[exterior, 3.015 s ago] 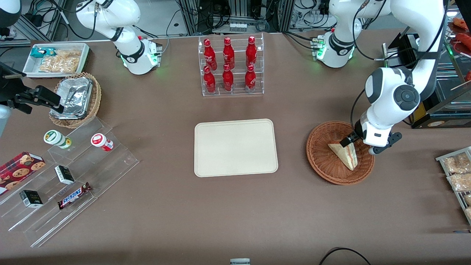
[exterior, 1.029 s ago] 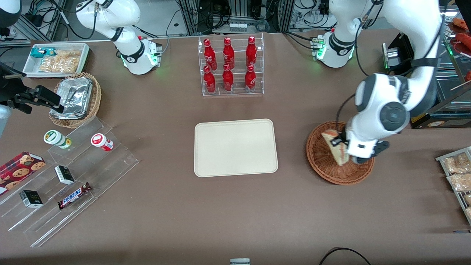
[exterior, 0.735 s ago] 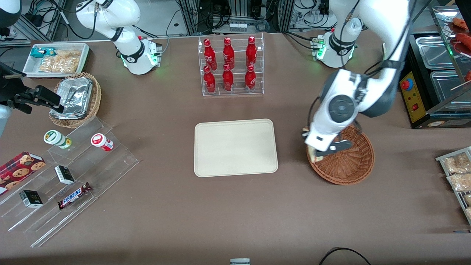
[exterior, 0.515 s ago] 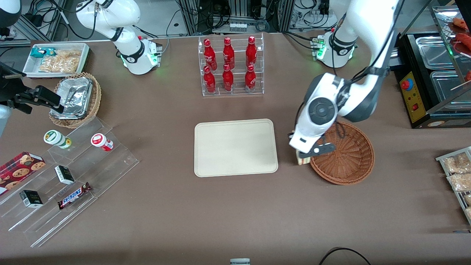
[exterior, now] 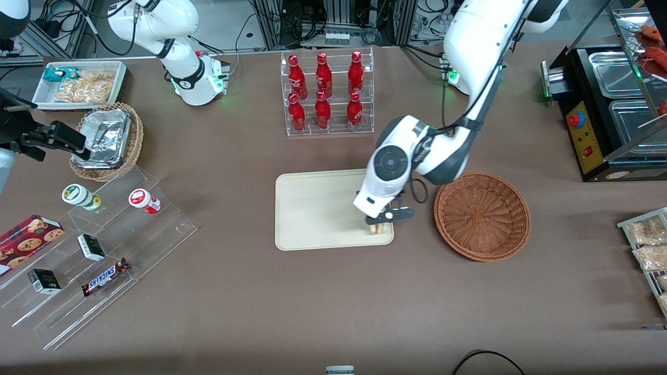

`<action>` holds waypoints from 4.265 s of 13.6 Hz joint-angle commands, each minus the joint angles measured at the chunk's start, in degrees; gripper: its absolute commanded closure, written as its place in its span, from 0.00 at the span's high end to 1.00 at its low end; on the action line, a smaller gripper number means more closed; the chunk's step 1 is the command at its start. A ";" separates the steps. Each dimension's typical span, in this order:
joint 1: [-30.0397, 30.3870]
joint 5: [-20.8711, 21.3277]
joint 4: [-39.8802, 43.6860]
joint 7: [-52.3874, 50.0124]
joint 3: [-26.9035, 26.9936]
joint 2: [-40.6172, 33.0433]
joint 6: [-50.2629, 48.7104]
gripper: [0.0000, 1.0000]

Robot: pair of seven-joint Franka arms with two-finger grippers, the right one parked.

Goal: Place sandwich from basket to tray

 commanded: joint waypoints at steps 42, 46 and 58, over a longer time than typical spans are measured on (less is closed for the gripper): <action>8.91 -0.14 -6.00 13.35 7.14 -18.63 -16.91 1.00; 16.90 -0.05 -8.21 19.95 4.34 -25.14 -22.44 1.00; 33.35 1.80 -7.51 36.99 -3.16 -33.94 -32.82 1.00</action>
